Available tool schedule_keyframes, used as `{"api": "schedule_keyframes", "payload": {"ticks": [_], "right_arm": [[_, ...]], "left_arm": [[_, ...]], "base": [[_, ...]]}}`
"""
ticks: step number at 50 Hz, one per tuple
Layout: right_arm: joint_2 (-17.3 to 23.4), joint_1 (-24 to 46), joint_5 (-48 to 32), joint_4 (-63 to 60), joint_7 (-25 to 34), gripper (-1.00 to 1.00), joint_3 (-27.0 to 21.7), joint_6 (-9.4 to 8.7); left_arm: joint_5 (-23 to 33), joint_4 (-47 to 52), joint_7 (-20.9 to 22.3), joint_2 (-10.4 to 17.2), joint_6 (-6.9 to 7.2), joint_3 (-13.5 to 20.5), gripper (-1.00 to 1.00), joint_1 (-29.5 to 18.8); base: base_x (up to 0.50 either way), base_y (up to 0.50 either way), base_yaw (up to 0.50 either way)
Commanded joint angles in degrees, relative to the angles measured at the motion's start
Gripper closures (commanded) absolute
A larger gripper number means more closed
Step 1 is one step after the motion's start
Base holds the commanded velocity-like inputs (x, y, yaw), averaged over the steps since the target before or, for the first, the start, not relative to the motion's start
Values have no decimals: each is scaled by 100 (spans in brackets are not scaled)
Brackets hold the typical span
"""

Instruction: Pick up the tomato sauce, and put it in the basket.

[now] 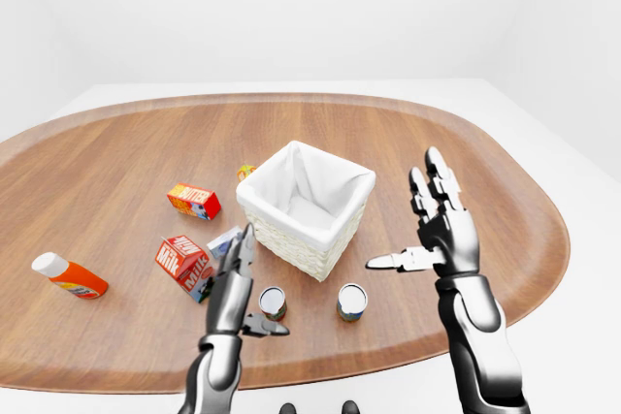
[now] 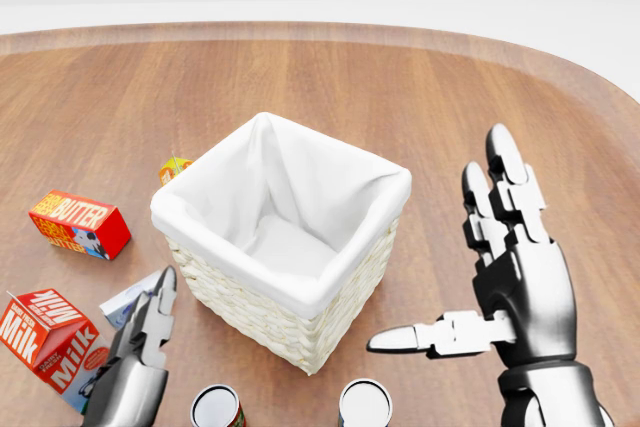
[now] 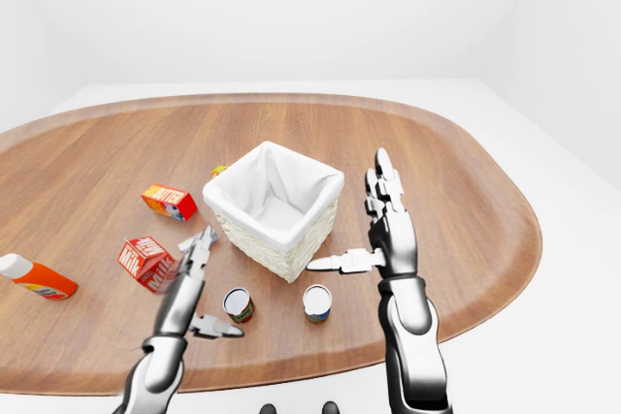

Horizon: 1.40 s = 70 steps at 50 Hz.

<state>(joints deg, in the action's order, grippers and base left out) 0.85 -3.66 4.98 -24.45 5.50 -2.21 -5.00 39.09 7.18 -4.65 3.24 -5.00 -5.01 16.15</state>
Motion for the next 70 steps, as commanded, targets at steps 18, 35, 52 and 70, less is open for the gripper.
{"api": "schedule_keyframes", "payload": {"ticks": [18, 35, 52, 70], "right_arm": [[0, 5, -7, 55, 2, -100, 5, 0], [-6, -9, -17, 69, 1, -100, 24, 0], [-4, -15, -18, 92, 8, -100, 21, 0], [-7, 20, 4, 193, 8, -100, 16, 0]], "left_arm": [[77, -571, -215, 15, 0, -3, -100, -230], [145, -970, -373, 23, 0, -27, -100, -356], [129, -1535, -557, 42, 0, 2, -100, -571], [128, -1672, -585, 44, 0, 46, -100, -661]], "base": [[0, 0, 0], [0, 0, 0], [0, 0, 0], [0, 0, 0]]}}
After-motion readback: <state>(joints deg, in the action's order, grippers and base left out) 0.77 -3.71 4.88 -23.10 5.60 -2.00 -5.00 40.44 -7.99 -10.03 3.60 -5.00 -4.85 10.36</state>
